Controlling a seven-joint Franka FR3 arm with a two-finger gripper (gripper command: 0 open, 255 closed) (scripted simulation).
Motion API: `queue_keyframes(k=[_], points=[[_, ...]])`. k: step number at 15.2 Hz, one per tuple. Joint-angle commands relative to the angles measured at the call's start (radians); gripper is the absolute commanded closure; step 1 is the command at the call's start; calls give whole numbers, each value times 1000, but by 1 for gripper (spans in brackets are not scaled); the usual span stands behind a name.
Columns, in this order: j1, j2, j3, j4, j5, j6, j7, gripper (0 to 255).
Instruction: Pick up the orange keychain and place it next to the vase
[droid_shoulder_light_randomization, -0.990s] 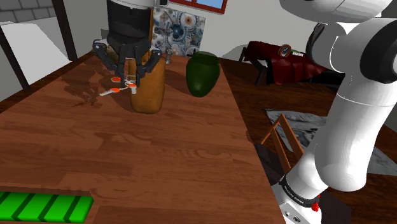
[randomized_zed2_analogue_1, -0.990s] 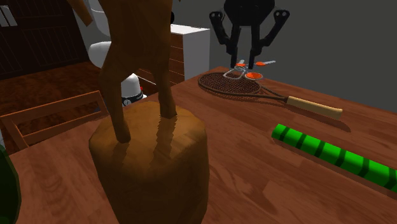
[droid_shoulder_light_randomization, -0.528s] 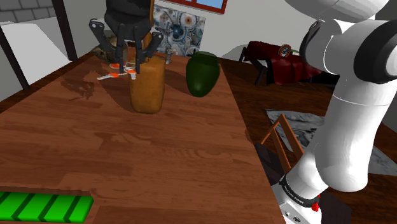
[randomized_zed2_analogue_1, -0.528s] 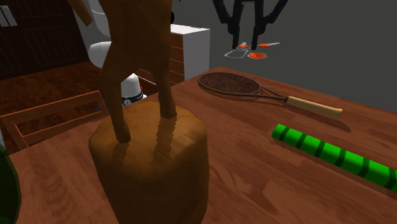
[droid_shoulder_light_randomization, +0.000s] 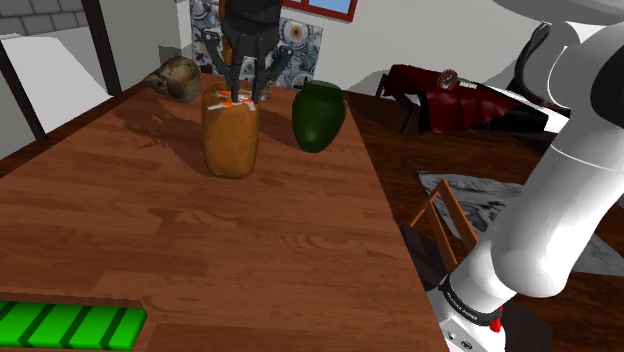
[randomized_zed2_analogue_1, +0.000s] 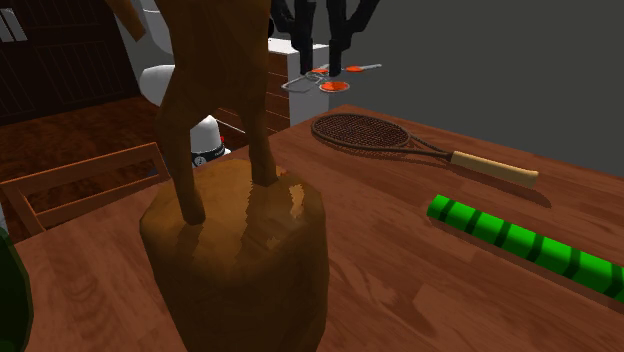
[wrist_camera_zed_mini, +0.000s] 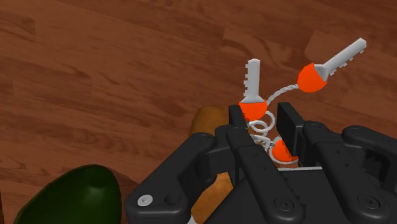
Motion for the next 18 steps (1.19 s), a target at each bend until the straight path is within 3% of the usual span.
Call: queue_keyframes(k=[1, 9, 18], points=[[-43, -52, -22, -52, 35, 12, -61, 255], [-162, -201, -138, -212, 124, 48, -291, 255], [-259, -265, -274, -285, 153, 59, -526, 255]])
